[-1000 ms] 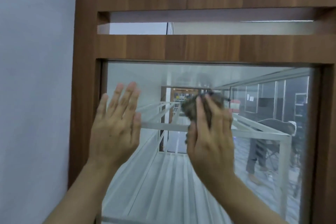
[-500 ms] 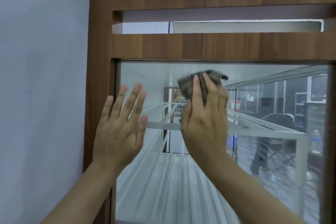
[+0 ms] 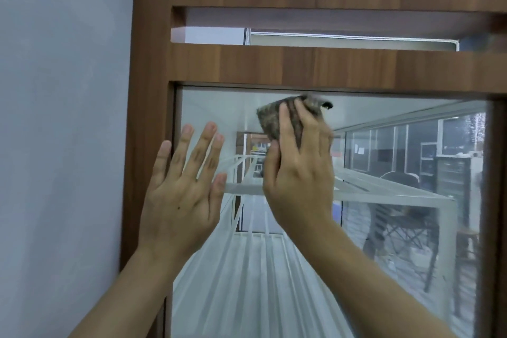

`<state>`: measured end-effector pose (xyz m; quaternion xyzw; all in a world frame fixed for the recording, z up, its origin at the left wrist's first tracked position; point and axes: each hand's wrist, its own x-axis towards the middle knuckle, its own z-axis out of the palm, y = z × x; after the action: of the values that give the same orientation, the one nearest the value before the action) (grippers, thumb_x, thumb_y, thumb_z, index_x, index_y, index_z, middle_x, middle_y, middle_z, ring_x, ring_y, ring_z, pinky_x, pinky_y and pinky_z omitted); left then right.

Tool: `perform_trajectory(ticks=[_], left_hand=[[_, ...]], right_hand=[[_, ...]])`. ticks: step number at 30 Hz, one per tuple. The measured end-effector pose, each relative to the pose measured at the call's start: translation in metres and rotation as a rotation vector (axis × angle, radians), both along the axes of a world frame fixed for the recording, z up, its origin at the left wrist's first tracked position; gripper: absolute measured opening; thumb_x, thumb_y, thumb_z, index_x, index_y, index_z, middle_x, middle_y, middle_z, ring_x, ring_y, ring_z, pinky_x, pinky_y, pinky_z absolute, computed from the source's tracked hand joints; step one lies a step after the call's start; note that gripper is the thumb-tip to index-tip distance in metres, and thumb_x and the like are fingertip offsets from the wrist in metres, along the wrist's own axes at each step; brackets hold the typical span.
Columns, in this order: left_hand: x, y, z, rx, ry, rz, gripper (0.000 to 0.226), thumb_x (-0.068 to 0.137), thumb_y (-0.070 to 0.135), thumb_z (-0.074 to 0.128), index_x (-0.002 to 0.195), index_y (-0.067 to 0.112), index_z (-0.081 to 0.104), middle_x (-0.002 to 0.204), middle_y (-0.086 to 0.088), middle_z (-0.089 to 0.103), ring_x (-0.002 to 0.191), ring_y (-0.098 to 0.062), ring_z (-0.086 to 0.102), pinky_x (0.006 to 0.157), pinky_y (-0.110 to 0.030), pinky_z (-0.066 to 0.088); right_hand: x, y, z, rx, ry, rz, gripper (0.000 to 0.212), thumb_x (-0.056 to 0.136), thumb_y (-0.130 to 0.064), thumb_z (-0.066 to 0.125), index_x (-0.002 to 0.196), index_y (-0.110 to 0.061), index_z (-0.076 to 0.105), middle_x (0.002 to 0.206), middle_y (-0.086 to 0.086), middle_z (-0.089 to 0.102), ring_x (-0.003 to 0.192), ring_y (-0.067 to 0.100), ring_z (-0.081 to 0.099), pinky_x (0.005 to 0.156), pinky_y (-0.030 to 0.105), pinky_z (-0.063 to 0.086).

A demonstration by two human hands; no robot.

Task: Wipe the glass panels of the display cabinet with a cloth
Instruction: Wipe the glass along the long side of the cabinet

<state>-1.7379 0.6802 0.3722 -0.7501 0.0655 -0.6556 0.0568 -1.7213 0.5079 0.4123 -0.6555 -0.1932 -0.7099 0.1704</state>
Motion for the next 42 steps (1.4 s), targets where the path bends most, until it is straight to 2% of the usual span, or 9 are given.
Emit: perform_trajectory(ticks=[4,10,16,22,24,29,35,39,42], left_hand=[[0.000,0.000,0.001,0.001,0.000,0.005,0.056,0.108,0.033,0.025,0.160,0.012,0.020,0.168,-0.003,0.015,0.156,-0.026,0.012,0.126,-0.050,0.013],[0.000,-0.001,0.000,0.004,-0.008,-0.004,0.057,0.108,0.032,0.026,0.160,0.012,0.018,0.169,-0.004,0.014,0.156,-0.027,0.011,0.126,-0.051,0.013],[0.001,0.001,0.000,0.011,-0.046,-0.053,0.055,0.108,0.032,0.025,0.159,0.009,0.024,0.167,-0.005,0.020,0.155,-0.026,0.016,0.126,-0.049,0.015],[0.002,0.003,-0.001,0.002,-0.051,-0.105,0.056,0.108,0.032,0.029,0.158,0.009,0.024,0.167,-0.005,0.019,0.156,-0.025,0.015,0.126,-0.048,0.016],[0.003,0.004,-0.001,-0.020,-0.066,-0.126,0.056,0.107,0.030,0.030,0.158,0.007,0.024,0.167,-0.007,0.019,0.156,-0.025,0.014,0.126,-0.049,0.016],[0.000,0.017,0.001,-0.195,-0.091,-0.129,0.058,0.105,0.024,0.031,0.158,0.004,0.021,0.168,-0.008,0.015,0.156,-0.024,0.010,0.126,-0.048,0.013],[0.001,0.030,-0.004,-0.187,-0.083,-0.211,0.056,0.104,0.016,0.031,0.158,0.004,0.021,0.168,-0.007,0.015,0.157,-0.022,0.009,0.127,-0.045,0.011],[0.001,0.033,-0.007,-0.199,-0.086,-0.258,0.057,0.104,0.014,0.031,0.158,0.002,0.021,0.168,-0.008,0.015,0.157,-0.023,0.010,0.127,-0.045,0.013],[0.002,0.032,-0.008,-0.206,-0.099,-0.259,0.056,0.104,0.015,0.030,0.157,0.002,0.022,0.168,-0.009,0.017,0.156,-0.023,0.011,0.127,-0.046,0.015]], right_hand=[[-0.003,-0.018,-0.058,-0.247,0.005,-0.067,0.050,0.097,-0.014,0.050,0.145,0.000,0.048,0.153,0.018,0.043,0.142,0.037,0.039,0.114,0.057,0.034],[0.004,-0.007,0.020,0.140,-0.026,-0.043,0.046,0.100,-0.013,0.047,0.143,0.005,0.047,0.141,0.027,0.044,0.133,0.040,0.039,0.106,0.057,0.041],[-0.004,-0.005,-0.066,-0.267,0.037,-0.067,0.053,0.097,-0.014,0.047,0.146,0.003,0.044,0.149,0.017,0.035,0.141,0.038,0.032,0.108,0.058,0.041],[0.000,0.004,0.013,-0.027,0.004,-0.096,0.049,0.104,-0.020,0.044,0.146,0.005,0.043,0.144,0.013,0.027,0.136,0.039,0.032,0.115,0.051,0.034],[0.000,0.017,0.020,-0.072,0.007,-0.067,0.049,0.104,-0.021,0.042,0.147,0.004,0.042,0.144,0.013,0.027,0.136,0.038,0.032,0.114,0.051,0.035],[-0.005,0.004,-0.059,-0.380,0.080,0.006,0.051,0.093,-0.012,0.047,0.144,-0.007,0.043,0.147,0.017,0.035,0.137,0.042,0.036,0.110,0.056,0.039],[-0.004,0.040,0.019,-0.145,0.049,0.064,0.037,0.096,-0.009,0.049,0.132,-0.004,0.056,0.143,0.025,0.044,0.136,0.042,0.034,0.110,0.053,0.040],[-0.002,0.034,-0.038,-0.331,0.032,-0.019,0.045,0.097,-0.014,0.053,0.142,-0.005,0.053,0.150,0.025,0.041,0.142,0.042,0.029,0.122,0.049,0.026],[0.000,0.029,-0.022,-0.342,0.008,-0.010,0.045,0.097,-0.013,0.053,0.141,-0.003,0.054,0.147,0.025,0.045,0.138,0.043,0.034,0.117,0.051,0.034]])
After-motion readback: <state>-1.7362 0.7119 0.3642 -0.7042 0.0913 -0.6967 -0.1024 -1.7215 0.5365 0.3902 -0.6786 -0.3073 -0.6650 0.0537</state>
